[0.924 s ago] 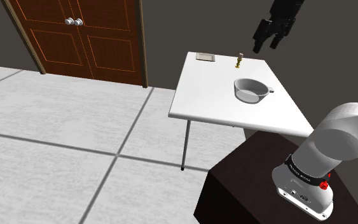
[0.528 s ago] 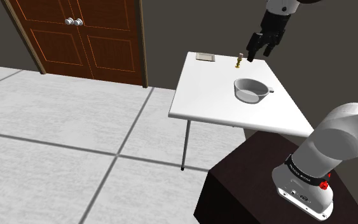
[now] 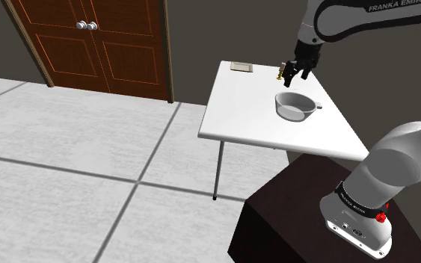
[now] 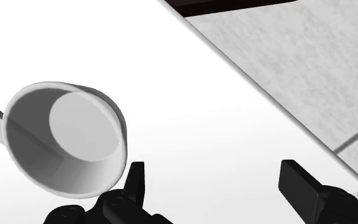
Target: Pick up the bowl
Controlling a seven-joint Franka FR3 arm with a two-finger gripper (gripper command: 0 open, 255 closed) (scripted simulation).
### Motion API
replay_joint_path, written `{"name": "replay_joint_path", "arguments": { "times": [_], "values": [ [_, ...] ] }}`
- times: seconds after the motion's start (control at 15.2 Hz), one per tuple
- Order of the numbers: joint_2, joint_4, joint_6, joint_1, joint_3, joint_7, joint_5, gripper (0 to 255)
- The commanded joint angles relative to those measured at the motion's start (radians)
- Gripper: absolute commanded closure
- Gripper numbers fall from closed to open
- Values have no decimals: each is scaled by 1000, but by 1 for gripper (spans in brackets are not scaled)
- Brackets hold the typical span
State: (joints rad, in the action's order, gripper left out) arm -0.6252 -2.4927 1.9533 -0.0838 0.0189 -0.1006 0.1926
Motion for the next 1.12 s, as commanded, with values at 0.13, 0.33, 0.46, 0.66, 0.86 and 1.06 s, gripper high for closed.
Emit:
{"name": "replay_joint_path", "arguments": {
  "times": [0.13, 0.33, 0.46, 0.66, 0.86, 1.06],
  "values": [
    [104, -33, 131, -32, 21, 6, 62, 0],
    [194, -39, 223, -60, 37, 6, 112, 0],
    [259, -35, 282, -79, 48, 3, 148, 0],
    [362, -18, 365, -109, 62, -8, 205, 0],
    [470, 12, 441, -138, 77, -26, 266, 0],
    [581, 55, 507, -164, 94, -49, 331, 0]
  ]
}}
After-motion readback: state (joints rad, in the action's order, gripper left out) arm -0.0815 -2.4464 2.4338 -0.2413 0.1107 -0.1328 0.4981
